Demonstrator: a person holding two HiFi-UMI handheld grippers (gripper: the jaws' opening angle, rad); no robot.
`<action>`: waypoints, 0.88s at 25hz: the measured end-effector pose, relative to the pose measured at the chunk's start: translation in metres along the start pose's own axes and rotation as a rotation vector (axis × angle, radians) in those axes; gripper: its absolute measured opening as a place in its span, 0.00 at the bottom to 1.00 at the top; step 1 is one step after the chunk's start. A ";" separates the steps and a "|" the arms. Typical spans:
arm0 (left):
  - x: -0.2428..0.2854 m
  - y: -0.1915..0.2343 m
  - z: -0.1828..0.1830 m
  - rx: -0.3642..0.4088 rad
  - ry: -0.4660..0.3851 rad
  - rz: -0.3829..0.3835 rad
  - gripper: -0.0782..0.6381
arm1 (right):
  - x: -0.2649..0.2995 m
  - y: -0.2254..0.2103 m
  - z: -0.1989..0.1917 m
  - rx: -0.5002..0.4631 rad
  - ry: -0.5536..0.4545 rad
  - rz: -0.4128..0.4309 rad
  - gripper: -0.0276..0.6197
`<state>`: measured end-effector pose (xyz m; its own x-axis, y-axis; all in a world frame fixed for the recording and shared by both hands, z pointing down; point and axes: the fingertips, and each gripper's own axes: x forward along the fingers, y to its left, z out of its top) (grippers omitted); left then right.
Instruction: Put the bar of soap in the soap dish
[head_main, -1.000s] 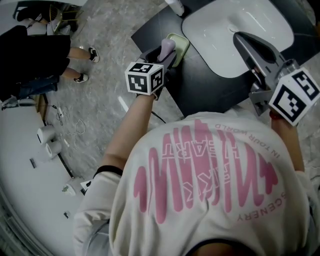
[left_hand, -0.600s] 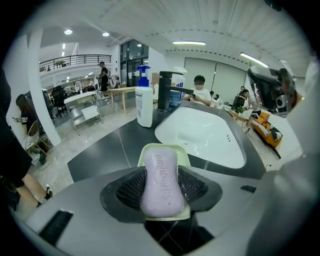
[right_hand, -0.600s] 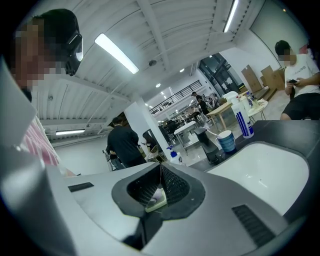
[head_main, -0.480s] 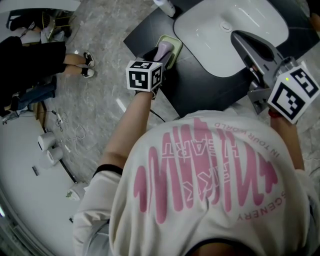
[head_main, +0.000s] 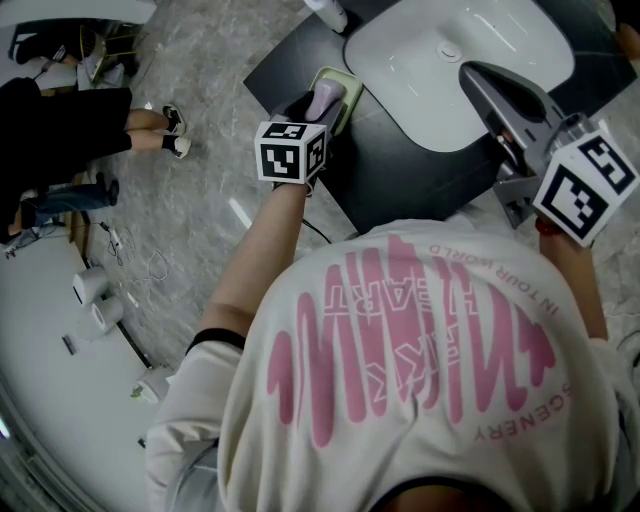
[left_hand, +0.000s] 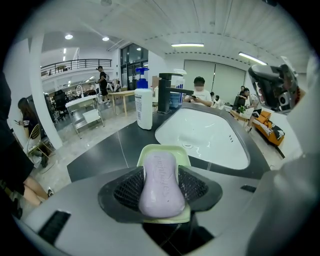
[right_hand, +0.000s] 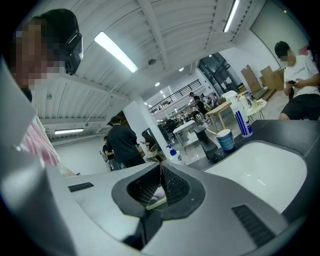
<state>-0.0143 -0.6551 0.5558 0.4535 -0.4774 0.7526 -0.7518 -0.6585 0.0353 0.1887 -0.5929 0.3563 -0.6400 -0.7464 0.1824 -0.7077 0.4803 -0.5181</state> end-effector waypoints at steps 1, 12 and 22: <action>0.001 0.000 -0.001 0.002 0.000 0.005 0.40 | -0.001 -0.002 -0.004 0.004 0.003 0.003 0.07; -0.025 0.008 0.013 -0.104 -0.138 0.022 0.40 | 0.003 0.012 -0.003 -0.035 0.003 0.002 0.07; -0.163 -0.010 0.049 -0.344 -0.521 -0.016 0.35 | 0.004 0.046 -0.011 -0.080 0.040 0.053 0.07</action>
<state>-0.0574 -0.5990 0.4002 0.5747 -0.7472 0.3337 -0.8147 -0.4843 0.3188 0.1501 -0.5688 0.3428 -0.6876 -0.7007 0.1905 -0.6931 0.5551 -0.4599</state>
